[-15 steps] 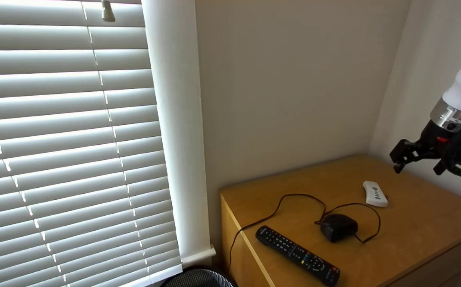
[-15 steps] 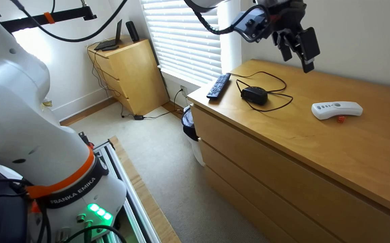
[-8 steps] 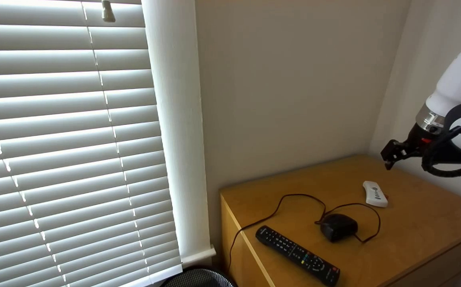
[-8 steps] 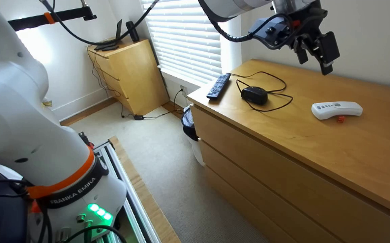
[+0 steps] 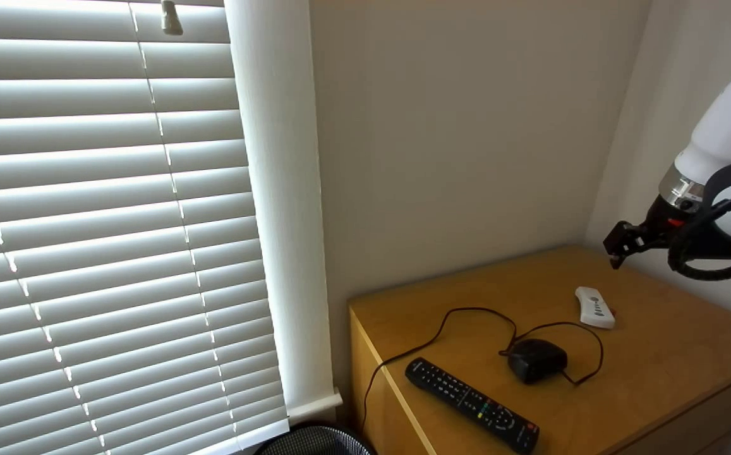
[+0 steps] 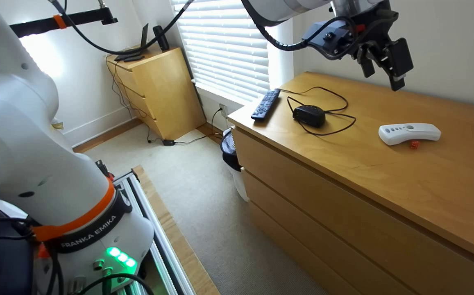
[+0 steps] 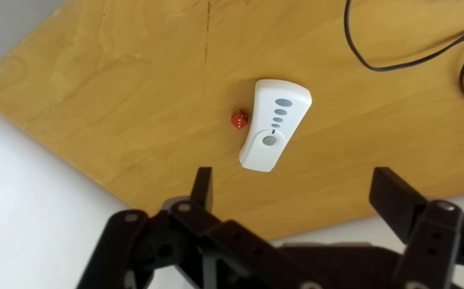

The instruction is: Push a button on the white remote

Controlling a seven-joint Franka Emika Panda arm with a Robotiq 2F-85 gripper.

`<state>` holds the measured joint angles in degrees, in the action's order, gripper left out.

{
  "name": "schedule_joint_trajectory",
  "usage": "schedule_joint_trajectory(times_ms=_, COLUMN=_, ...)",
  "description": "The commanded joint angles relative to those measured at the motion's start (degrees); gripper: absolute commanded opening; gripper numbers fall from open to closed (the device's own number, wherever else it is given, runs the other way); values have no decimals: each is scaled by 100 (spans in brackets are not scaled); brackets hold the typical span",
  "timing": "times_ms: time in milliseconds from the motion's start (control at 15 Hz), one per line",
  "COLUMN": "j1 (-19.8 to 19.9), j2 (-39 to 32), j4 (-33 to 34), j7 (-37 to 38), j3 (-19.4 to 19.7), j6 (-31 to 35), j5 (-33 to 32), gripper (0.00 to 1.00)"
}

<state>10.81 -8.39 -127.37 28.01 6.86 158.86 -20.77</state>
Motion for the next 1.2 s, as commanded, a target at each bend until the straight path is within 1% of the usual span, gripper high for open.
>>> schedule_joint_trajectory(times_ms=0, j1=-274, j2=-294, j4=240, j7=-52, j3=284, j6=88, j5=195, gripper=100)
schedule_joint_trajectory(times_ms=133, j1=-335, j2=-502, j4=399, j7=-74, j3=358, j6=170, j5=247, gripper=100)
schedule_joint_trajectory(times_ms=200, j1=-374, j2=-615, j4=484, j7=-33, j3=419, j6=243, j5=232, gripper=93)
schedule_joint_trajectory(times_ms=267, j1=-419, j2=-730, j4=575, j7=-7, j3=489, j6=338, j5=214, gripper=74)
schedule_joint_trajectory(times_ms=533, j1=-585, j2=-1194, j4=885, j7=-21, j3=738, j6=677, j5=438, gripper=42)
schedule_joint_trajectory(times_ms=867, j1=-736, j2=-1690, j4=1188, j7=-111, j3=989, j6=899, j5=931, gripper=5)
schedule_joint_trajectory(times_ms=933, j1=-751, j2=-1788, j4=1253, j7=-129, j3=1018, j6=932, j5=1031, gripper=0)
schedule_joint_trajectory(times_ms=1133, j1=-849, j2=-2030, j4=1390, j7=-135, j3=1147, j6=1020, j5=1223, gripper=0)
